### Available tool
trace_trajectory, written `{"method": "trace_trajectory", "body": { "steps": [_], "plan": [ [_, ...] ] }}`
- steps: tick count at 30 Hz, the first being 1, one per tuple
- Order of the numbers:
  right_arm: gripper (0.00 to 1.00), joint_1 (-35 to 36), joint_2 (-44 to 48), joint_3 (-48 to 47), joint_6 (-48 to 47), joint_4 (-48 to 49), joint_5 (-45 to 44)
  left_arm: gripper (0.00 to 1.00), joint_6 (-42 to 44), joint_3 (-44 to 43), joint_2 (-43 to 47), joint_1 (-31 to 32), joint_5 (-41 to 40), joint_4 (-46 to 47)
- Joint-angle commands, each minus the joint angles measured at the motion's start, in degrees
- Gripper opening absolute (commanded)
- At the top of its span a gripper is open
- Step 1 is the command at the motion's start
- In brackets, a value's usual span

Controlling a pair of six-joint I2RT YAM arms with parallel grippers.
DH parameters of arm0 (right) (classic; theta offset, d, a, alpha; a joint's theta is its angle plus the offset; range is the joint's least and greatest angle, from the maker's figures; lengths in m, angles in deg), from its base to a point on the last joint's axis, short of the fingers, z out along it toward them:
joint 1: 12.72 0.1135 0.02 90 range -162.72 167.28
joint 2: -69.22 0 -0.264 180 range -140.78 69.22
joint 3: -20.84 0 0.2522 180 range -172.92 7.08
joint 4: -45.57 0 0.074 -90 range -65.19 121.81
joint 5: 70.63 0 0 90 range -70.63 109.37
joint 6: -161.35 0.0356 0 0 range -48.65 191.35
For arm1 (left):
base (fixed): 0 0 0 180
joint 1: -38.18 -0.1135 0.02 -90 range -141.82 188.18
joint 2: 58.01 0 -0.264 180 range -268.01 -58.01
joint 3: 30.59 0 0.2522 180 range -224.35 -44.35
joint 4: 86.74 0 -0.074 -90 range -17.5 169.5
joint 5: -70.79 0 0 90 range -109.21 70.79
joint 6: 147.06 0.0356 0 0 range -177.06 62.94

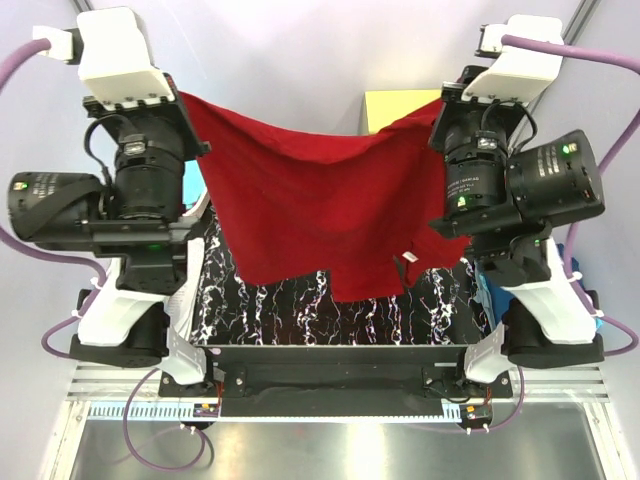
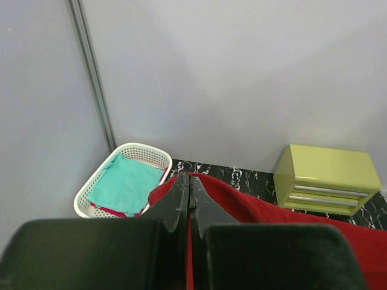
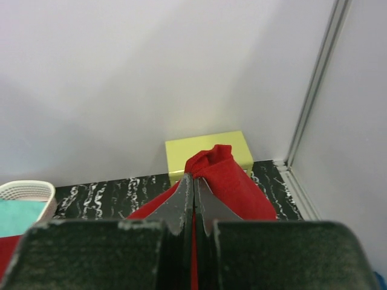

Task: Fold and stack the t-shirts
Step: Flatten out the tshirt

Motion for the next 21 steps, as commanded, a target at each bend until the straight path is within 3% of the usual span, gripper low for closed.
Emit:
{"method": "trace_trajectory", "body": {
  "steps": [1,4,7,11,15,19,21],
  "plan": [
    [0.00,3.3,-2.0,-0.1,-20.3,22.3,-2.4,0.00,3.4,-2.2,-0.1,2.6,-8.3,0.3],
    [0.00,3.4,-1.3,2.0,-20.8,23.3,-3.1,0.00,3.9,-0.3,0.2,2.9,-8.7,0.2],
    [0.00,3.4,2.3,9.5,-19.5,27.7,-2.4,0.00,8.2,8.2,4.1,2.5,-6.9,11.8],
    [0.00,1.2,7.5,18.4,-14.3,27.9,-2.8,0.00,-7.7,18.7,10.8,-2.4,-6.8,3.2],
    [0.00,-1.4,11.7,26.8,-10.5,28.1,-4.7,0.00,-9.0,29.8,15.8,-5.7,-8.1,7.7],
    [0.00,-2.9,14.7,36.1,-6.8,28.3,-7.2,0.00,1.3,44.1,17.8,-9.4,-10.1,25.1],
    [0.00,-3.4,15.6,38.9,-5.6,28.5,-8.0,0.00,16.3,48.2,16.2,-11.1,-12.8,45.0]
  ]
}}
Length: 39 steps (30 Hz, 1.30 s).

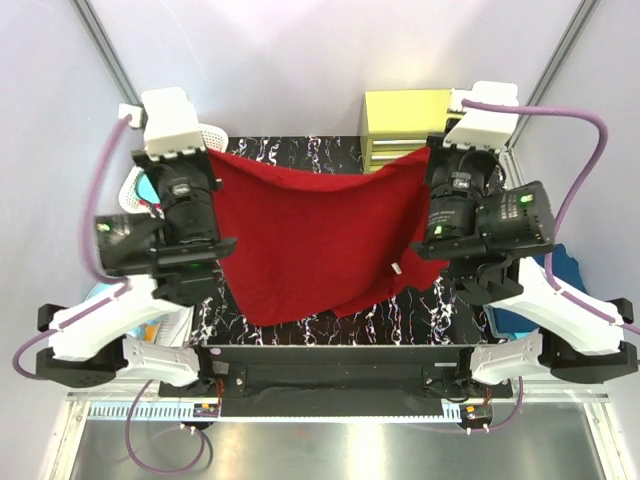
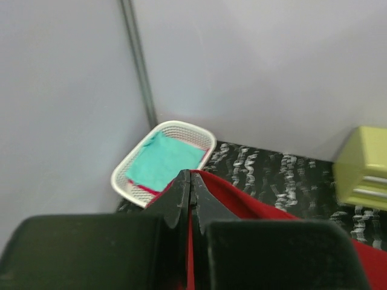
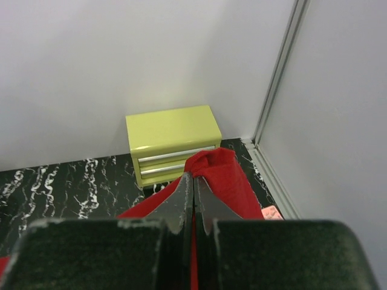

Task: Fold and stack the t-shirts
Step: Flatten out the tshirt

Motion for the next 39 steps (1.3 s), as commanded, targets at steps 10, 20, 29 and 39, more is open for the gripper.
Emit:
{"method": "trace_trajectory", "body": {
  "steps": [10,20,29,39],
  "plan": [
    [0.00,-1.9,-1.9,19.0,-21.6,34.5,-10.2,0.00,37.5,19.4,-7.1,-8.1,-12.0,54.4],
    [0.00,-4.9,-9.1,11.9,-40.3,57.5,-11.3,0.00,41.6,11.2,-10.2,-8.7,-12.0,54.3],
    [0.00,-2.0,-15.0,-6.7,-50.1,54.3,-10.2,0.00,32.5,-9.8,-13.6,-2.8,-12.0,26.4],
    [0.00,3.1,-19.5,-20.9,-29.2,26.5,-3.3,0.00,13.6,-26.3,-18.2,0.6,-6.7,4.0]
  ]
}}
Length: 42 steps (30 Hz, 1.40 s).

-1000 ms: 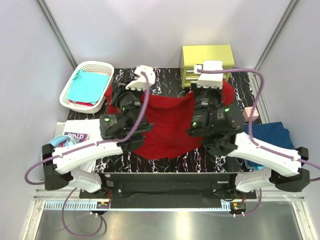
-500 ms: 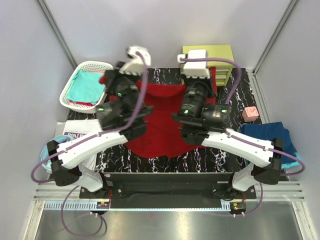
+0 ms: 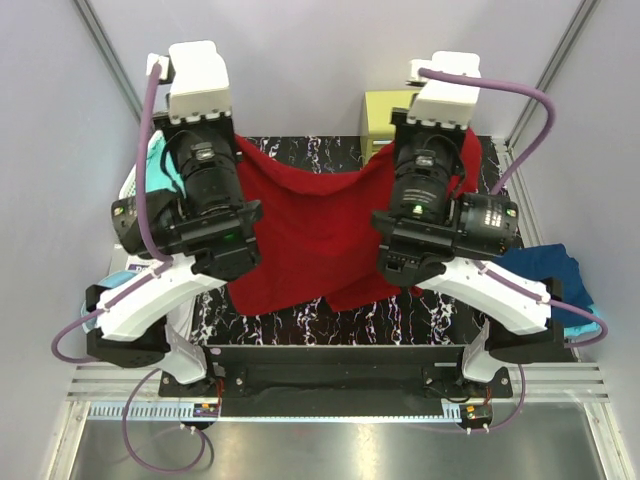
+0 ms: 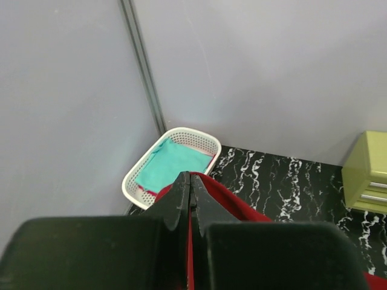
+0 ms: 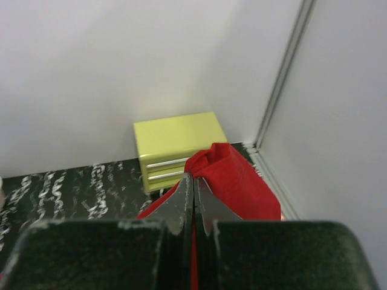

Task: Fold and stack the t-shirts
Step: Flatten out the tshirt

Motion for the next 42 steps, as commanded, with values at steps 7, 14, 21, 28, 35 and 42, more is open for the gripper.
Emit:
{"method": "trace_trajectory", "body": {
  "steps": [7,14,21,28,35,42],
  "plan": [
    [0.00,3.0,-2.3,-10.3,30.9,-40.0,0.6,0.00,-35.2,-17.0,-7.3,3.3,-0.4,-42.2],
    [0.00,4.4,-4.6,-11.3,34.3,-43.4,1.4,0.00,-41.9,-9.6,-11.2,5.6,5.8,-53.4],
    [0.00,4.4,-3.1,-10.1,34.7,-43.6,2.1,0.00,-49.5,2.6,-10.9,6.1,7.9,-75.7],
    [0.00,4.4,-3.1,-9.2,35.1,-43.6,2.5,0.00,-80.9,-1.2,-8.6,6.6,20.2,-106.8],
    [0.00,3.7,0.6,-0.9,40.1,-43.7,3.1,0.00,-110.2,2.7,-6.1,-5.0,40.9,-127.8],
    [0.00,2.6,4.8,9.8,45.4,-43.8,0.7,0.00,-119.5,18.0,2.1,-17.3,54.2,-121.7]
  ]
}}
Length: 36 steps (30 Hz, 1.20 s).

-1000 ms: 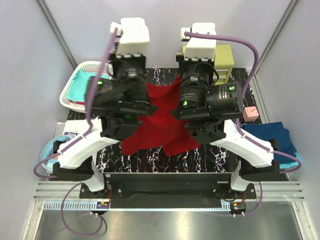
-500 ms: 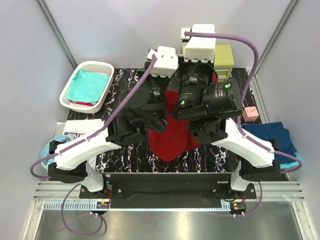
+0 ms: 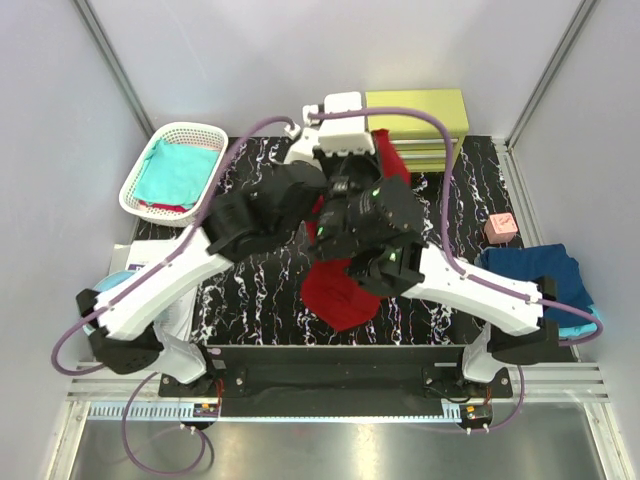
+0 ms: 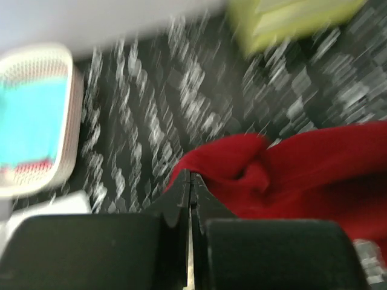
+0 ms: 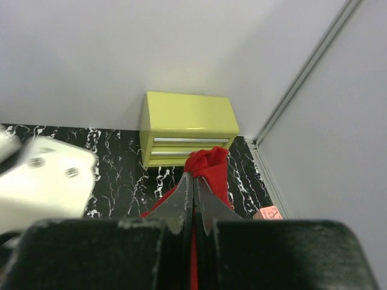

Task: Fold and stack the t-shirts
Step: Flatten out the tshirt

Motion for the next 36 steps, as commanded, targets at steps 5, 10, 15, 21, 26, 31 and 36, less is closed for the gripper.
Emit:
{"method": "trace_trajectory", "body": {
  "steps": [5,10,15,21,26,31,36],
  "plan": [
    [0.00,1.4,8.0,8.6,6.6,1.8,0.2,0.00,-10.0,17.3,4.9,-18.4,19.8,-2.1],
    [0.00,1.4,10.5,11.0,4.7,3.8,-1.6,0.00,-9.6,21.6,6.6,-25.8,19.9,-1.3],
    [0.00,1.2,12.2,14.1,-4.8,12.9,-3.2,0.00,-8.2,22.0,5.2,-30.2,19.8,-0.4],
    [0.00,0.8,16.2,22.5,-7.2,20.0,-5.6,0.00,-6.4,21.0,3.3,-35.5,21.1,1.8],
    [0.00,1.0,13.0,25.0,-41.2,57.7,-9.4,0.00,-5.4,18.3,-0.8,-39.1,22.4,3.3],
    [0.00,2.7,13.7,21.5,-40.8,55.9,-9.4,0.00,-6.6,16.8,-5.6,-39.6,25.2,3.9],
    [0.00,2.2,10.6,19.1,-29.6,28.9,-7.6,0.00,-6.7,16.6,-7.1,-39.3,25.6,4.5]
  ]
}}
